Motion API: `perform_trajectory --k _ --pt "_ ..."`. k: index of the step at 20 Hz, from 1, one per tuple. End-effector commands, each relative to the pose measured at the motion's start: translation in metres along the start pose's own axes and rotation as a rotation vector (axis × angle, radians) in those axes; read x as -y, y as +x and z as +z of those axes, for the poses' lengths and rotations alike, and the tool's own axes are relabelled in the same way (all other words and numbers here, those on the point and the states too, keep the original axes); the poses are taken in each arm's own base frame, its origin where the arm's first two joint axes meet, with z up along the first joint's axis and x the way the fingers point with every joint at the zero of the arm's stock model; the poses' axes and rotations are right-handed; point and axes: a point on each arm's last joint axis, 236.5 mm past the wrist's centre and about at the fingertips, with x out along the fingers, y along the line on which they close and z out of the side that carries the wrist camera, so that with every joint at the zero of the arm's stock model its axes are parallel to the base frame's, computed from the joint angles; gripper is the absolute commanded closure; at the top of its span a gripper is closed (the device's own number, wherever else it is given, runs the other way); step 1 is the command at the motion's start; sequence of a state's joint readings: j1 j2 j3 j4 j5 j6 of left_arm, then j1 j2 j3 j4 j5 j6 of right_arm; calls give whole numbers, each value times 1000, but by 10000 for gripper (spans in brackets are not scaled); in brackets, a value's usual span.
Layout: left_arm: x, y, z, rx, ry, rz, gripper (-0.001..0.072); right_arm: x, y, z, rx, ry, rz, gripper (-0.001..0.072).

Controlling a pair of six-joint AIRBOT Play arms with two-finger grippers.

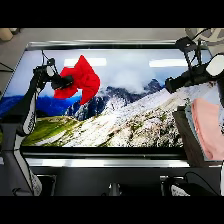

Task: Fold the shirts.

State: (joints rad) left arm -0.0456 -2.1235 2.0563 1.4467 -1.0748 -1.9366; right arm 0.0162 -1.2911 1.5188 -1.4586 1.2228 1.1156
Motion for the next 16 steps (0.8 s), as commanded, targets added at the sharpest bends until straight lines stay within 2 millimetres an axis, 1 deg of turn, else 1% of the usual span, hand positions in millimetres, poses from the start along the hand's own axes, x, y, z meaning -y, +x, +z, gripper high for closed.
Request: perform_trajectory --k 1,2,3,4,5,6,7,8,9,10,11,12,13,14,15,16 --pt "22 -21 16 55 -21 -82 665 4 -4 5 22 -57 -17 56" --pt "42 -51 30 117 18 -135 666 6 -9 10 49 -69 -31 56" --pt "65 -89 43 195 95 -189 666 9 -18 19 90 -80 -54 56" --pt "89 -134 54 283 178 -233 666 14 -31 28 139 -99 -87 56" --pt "114 -189 62 389 267 -274 666 20 -48 39 199 -113 -130 56" --pt "141 -256 65 514 347 -325 666 26 -72 52 272 -122 -182 56" --pt "165 -329 60 642 401 -386 666 32 -100 64 343 -131 -234 56" --pt "184 -397 49 754 426 -454 666 36 -135 77 427 -139 -289 56" --pt "199 -461 32 858 447 -526 666 38 -174 87 513 -147 -343 56" --pt "208 -525 9 954 468 -603 666 38 -213 95 600 -150 -387 57" --pt "211 -576 -14 1025 485 -665 666 36 -253 100 685 -155 -432 57" --pt "209 -619 -37 1083 502 -717 665 31 -295 100 766 -159 -473 58" --pt "205 -651 -59 1119 514 -763 665 25 -331 96 834 -162 -507 58" --pt "200 -670 -75 1136 523 -794 665 19 -360 90 886 -165 -532 58" --pt "196 -678 -87 1137 532 -808 666 13 -382 82 922 -167 -550 58" --pt "192 -674 -95 1119 539 -802 666 6 -397 72 939 -169 -558 58"
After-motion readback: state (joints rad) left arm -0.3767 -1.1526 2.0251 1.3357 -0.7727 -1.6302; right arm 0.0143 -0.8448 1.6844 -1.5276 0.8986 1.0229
